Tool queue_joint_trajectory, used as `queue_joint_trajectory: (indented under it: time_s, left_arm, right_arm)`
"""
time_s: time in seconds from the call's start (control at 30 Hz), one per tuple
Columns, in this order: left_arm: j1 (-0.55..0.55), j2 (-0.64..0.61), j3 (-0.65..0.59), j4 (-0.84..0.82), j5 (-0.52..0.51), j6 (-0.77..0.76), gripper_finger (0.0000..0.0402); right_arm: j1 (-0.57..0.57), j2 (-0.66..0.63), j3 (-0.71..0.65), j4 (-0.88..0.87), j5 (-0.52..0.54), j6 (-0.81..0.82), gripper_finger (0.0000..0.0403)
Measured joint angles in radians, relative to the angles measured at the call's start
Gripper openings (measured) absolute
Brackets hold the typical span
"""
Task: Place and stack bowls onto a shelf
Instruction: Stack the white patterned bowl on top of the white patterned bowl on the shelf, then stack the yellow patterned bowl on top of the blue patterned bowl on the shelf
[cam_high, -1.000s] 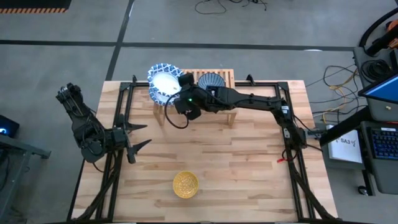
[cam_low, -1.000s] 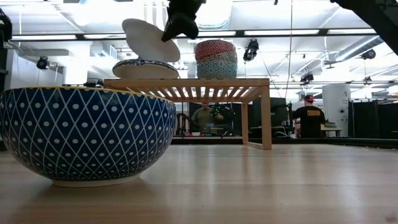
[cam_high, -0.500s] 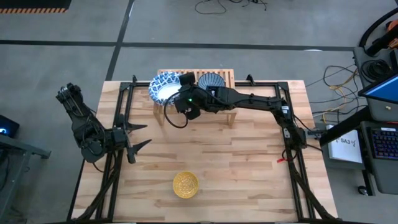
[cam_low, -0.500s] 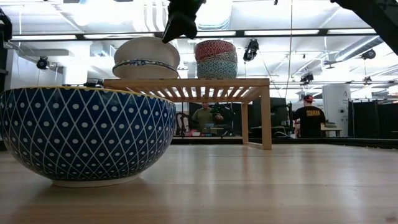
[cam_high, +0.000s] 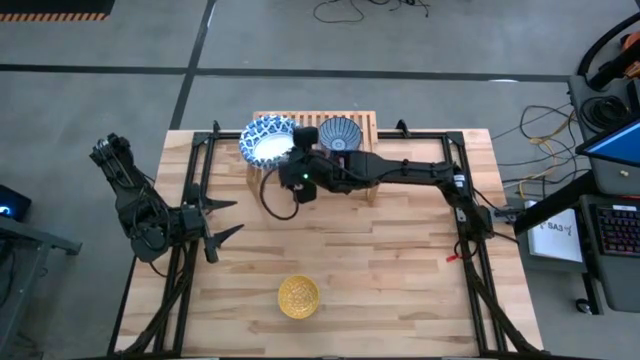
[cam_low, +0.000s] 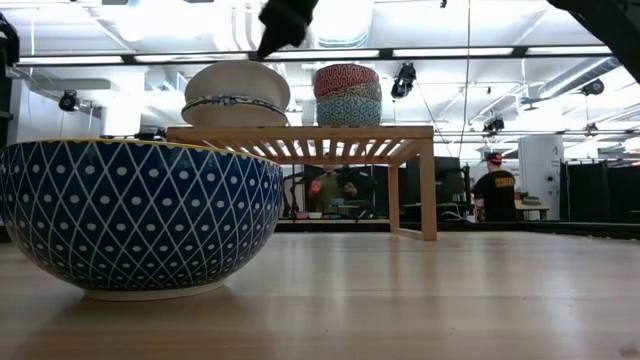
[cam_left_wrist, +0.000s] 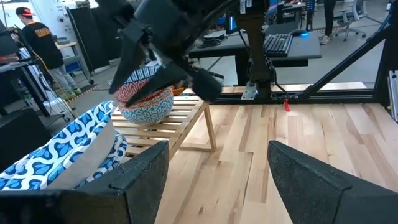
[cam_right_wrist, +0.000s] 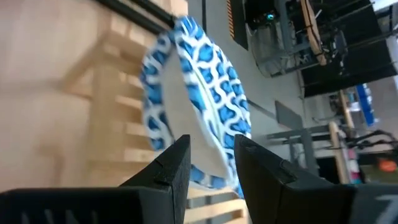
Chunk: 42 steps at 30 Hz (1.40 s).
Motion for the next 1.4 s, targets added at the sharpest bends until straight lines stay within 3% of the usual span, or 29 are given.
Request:
queue_joint_trajectory:
  time_s: [0.23,0.53,1.0,1.23,1.4]
  left_arm:
    - [0.0,0.0,0.0,0.0,0.0,0.0,0.0256]
    - [0.0,0.0,0.0,0.0,0.0,0.0,0.0256]
    - [0.0,0.0,0.0,-0.006,0.0,-0.006,0.0256]
    - [0.0,0.001,-0.002,-0.01,0.047,-0.008,0.0256]
    - [0.0,0.01,-0.002,-0.01,0.12,-0.024,0.0256]
  right_arm:
    - [0.018,0.0,-0.011,0.047,0.007,0.155,0.0097]
    - [-0.013,-0.002,-0.129,0.231,0.008,0.16,0.0014]
    - [0.013,-0.016,-0.203,0.28,0.009,0.184,0.0009]
    - [0.12,-0.12,-0.23,0.175,0.007,0.291,0.0009]
    - [0.218,-0.246,-0.397,0.198,0.051,0.39,0.0009]
